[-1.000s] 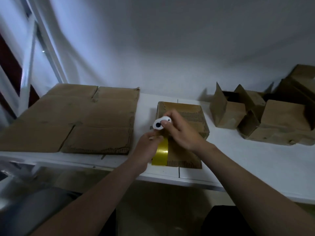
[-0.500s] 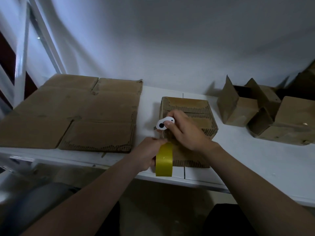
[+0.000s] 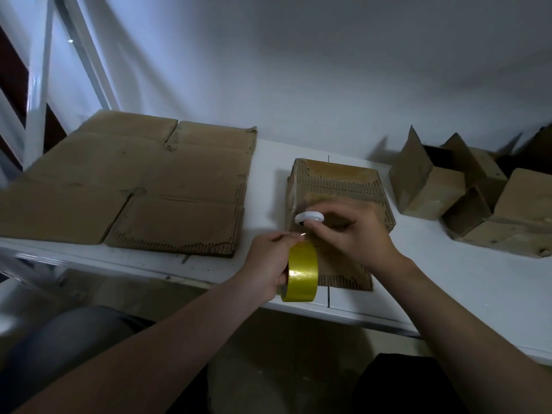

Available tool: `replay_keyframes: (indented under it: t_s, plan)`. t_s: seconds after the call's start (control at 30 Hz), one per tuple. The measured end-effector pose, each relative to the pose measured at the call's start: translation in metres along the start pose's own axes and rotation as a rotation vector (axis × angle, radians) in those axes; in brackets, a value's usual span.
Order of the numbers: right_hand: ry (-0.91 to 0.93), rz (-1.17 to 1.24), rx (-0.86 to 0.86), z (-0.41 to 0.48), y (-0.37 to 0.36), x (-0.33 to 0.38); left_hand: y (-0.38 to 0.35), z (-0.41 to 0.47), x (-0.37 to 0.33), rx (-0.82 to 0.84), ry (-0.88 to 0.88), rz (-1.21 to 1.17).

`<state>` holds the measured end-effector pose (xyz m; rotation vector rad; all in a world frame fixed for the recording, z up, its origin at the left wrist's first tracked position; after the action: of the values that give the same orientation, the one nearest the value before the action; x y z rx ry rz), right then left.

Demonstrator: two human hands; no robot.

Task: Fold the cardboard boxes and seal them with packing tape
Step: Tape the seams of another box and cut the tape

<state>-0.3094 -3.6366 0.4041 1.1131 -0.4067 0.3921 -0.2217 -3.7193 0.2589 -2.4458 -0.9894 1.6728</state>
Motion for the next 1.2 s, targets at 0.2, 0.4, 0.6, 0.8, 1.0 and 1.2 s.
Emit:
replay_keyframes:
  t_s: [0.2,0.4,0.6,0.8,1.0,1.2]
  plan:
    - [-0.027,-0.006,0.083,0.005,-0.005,-0.002,0.000,-0.001,0.000,0.003,-0.010,-0.006]
    - [-0.022,-0.138,0.149,0.011,-0.016,-0.003,0.000,-0.001,0.001,0.012,-0.014,-0.009]
    - [0.022,-0.285,0.217,0.015,-0.024,-0.001,0.002,0.002,0.001,0.017,-0.002,-0.001]
    - [0.007,-0.201,0.165,0.001,-0.001,-0.019,0.005,0.005,0.003,0.012,0.044,0.011]
    - [-0.024,-0.082,0.152,-0.016,0.003,-0.029,0.000,0.001,0.002,0.068,0.085,0.113]
    - [-0.306,0.271,0.026,-0.026,0.012,-0.057,0.001,-0.016,0.001,0.166,0.232,0.312]
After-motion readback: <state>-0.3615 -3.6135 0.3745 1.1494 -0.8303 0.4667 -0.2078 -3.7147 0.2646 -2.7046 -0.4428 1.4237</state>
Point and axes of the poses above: each hand's wrist, its own z-axis towards the middle knuckle, its own y-axis out of the back of the hand, x = y × z, the point moved 10 cm from there along z, towards the middle knuckle, and after that the axes turned 14 degrees about x, right-handed, at the moved point
